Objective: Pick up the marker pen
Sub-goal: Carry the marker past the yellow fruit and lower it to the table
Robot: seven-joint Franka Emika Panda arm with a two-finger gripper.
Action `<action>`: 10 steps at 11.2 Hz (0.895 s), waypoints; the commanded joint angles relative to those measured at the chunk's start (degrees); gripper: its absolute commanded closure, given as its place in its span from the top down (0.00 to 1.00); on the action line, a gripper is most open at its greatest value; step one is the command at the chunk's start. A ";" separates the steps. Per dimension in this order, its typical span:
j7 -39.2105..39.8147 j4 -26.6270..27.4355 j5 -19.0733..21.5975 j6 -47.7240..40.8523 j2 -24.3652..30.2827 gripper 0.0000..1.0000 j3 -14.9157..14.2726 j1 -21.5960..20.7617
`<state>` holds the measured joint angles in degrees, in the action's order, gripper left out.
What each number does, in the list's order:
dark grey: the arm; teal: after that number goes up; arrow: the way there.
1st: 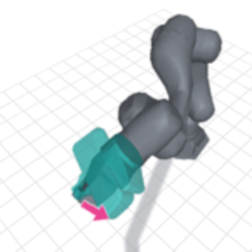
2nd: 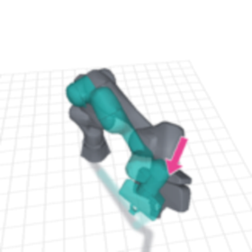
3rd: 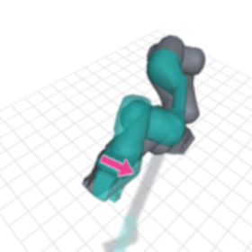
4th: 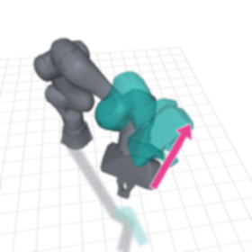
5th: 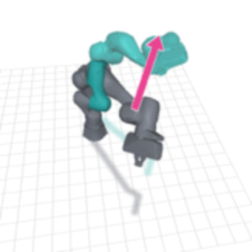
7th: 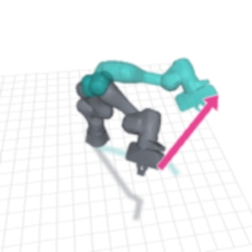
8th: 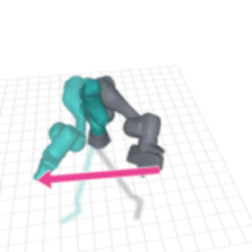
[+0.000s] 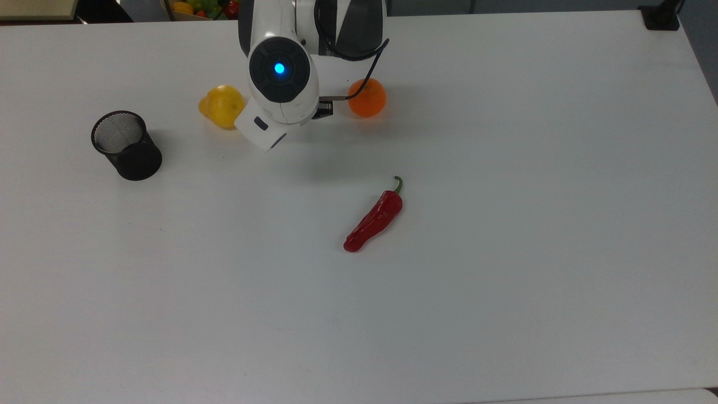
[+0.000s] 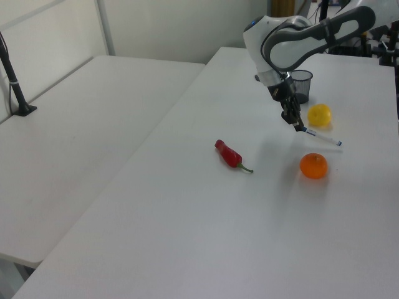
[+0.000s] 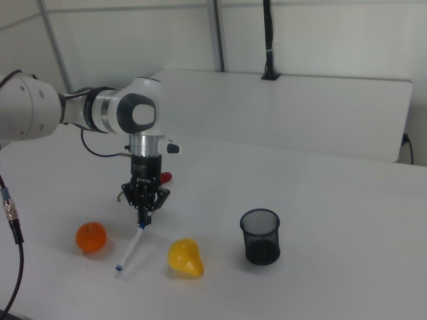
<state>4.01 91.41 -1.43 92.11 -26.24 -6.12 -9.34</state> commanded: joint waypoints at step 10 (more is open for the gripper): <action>-3.84 0.08 -2.09 2.29 10.92 1.00 0.06 5.55</action>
<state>0.66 88.57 -3.38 93.43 -22.66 -6.25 -6.10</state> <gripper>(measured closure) 0.000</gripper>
